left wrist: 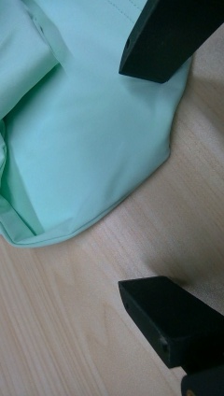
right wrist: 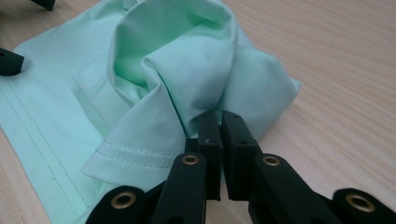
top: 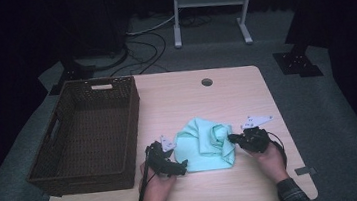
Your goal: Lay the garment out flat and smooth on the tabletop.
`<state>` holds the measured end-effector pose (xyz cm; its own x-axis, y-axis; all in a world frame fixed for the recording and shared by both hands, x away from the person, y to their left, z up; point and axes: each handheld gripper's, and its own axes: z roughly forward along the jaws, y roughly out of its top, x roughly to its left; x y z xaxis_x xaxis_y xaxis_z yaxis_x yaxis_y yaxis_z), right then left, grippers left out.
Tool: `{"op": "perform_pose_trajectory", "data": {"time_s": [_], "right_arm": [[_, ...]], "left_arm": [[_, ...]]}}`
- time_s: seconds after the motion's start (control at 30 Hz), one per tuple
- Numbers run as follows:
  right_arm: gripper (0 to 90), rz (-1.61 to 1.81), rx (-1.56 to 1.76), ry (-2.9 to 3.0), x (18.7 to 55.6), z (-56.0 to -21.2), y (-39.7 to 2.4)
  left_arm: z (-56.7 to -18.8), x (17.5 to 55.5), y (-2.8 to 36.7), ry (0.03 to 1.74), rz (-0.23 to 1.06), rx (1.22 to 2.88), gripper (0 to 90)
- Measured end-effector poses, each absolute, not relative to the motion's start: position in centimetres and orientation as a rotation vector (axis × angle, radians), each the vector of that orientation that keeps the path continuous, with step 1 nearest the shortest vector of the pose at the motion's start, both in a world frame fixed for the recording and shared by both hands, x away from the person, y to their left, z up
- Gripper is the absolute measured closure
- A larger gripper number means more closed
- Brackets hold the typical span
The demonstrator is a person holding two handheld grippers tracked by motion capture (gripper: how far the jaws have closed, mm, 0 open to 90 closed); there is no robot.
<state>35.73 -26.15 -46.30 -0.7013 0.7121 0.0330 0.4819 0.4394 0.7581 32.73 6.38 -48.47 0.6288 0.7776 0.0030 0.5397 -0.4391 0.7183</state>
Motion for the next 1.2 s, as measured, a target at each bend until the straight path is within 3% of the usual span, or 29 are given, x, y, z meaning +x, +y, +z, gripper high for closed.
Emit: {"op": "perform_pose_trajectory", "data": {"time_s": [1.2], "right_arm": [[86.7,1.110,1.131,2.320,33.6,-45.5,-30.8]], "left_arm": [[-48.5,32.7,6.4,1.026,0.438,2.152,0.0]]}}
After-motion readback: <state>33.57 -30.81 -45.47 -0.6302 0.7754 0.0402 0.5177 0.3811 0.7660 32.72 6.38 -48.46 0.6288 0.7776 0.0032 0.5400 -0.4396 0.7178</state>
